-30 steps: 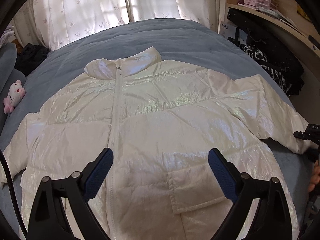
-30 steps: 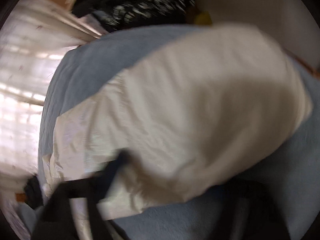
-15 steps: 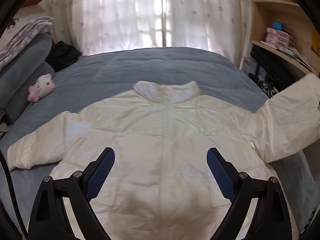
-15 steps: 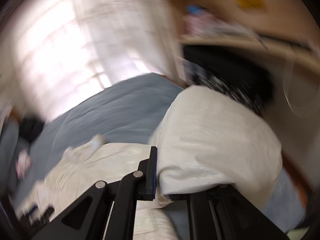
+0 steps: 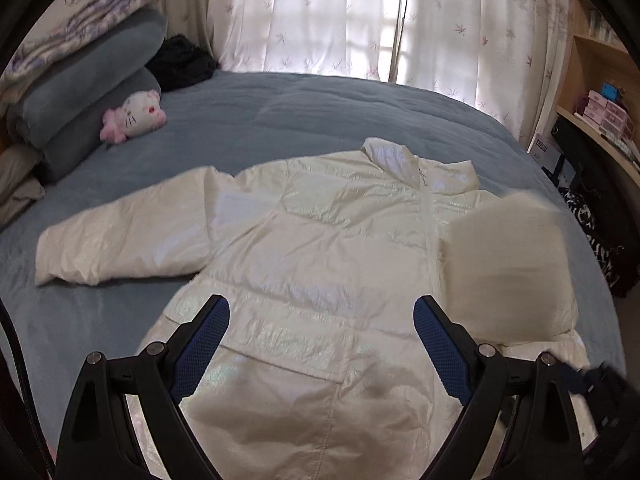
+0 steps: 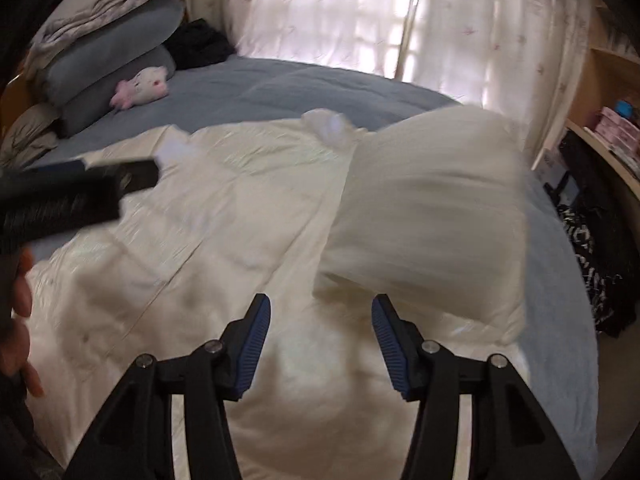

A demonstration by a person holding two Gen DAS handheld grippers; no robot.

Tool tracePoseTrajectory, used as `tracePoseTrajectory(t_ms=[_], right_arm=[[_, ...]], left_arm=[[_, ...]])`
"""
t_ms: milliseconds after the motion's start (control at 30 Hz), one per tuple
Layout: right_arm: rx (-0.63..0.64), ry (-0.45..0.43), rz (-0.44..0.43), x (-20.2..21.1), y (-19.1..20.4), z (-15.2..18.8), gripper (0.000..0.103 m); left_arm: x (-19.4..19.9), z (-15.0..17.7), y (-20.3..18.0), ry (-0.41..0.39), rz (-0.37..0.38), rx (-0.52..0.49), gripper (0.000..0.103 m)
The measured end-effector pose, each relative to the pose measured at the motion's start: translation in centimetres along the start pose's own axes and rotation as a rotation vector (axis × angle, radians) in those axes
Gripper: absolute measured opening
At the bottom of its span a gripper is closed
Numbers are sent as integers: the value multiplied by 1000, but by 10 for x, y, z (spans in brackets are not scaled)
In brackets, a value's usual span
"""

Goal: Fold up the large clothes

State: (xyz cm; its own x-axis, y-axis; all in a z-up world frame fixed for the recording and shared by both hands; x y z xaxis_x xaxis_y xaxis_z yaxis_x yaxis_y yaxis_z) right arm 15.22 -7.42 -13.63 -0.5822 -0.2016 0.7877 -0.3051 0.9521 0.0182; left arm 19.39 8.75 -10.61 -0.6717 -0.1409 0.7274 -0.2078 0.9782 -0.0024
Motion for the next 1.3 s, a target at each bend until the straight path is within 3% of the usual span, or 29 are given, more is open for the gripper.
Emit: tracePoseTrajectory(t_ms=[167, 267, 367, 600, 833, 967, 1100, 1133, 1200, 1300], right_arm=[[-64, 39, -23, 1, -8, 21, 53], [-146, 60, -35, -2, -21, 31, 53], [-221, 80, -43, -1, -36, 42, 53], [-357, 105, -86, 0, -66, 44, 53], [-408, 119, -102, -5, -78, 40, 53], [-415, 118, -78, -7, -89, 35, 53], [-426, 119, -43, -9, -105, 32, 53], [-431, 120, -33, -10, -110, 31, 53], [-445, 123, -12, -12, -122, 30, 53], [-459, 122, 14, -15, -138, 28, 53]], left_arm=[[-9, 10, -13, 46, 73, -21, 92], [-17, 18, -24, 99, 164, -24, 92], [-28, 26, -23, 157, 256, 34, 92], [-67, 40, 2, 301, 370, 230, 92], [-113, 38, 6, 354, 407, 332, 93], [-130, 24, 0, 356, 429, 345, 93], [-147, 18, -9, 401, 400, 331, 92], [-147, 12, -14, 389, 408, 307, 87], [-145, 2, -25, 382, 433, 252, 34], [-138, -21, -44, 345, 414, 135, 13]])
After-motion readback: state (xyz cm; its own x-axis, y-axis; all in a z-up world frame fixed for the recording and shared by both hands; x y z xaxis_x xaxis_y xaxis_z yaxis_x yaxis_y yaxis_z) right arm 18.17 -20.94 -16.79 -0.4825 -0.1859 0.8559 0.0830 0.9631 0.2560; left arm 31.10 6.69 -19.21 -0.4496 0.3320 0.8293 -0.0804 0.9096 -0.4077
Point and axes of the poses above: each gripper's, at about its wrist camera, not at the fingertips, and x roughly against the way its jaws point, y to its left, z to its underside, the point moved 8 cm from there along -x, roughly the way its jaws point, and after that the axes turned 8 degrees about -x, right-handed, at the moved point
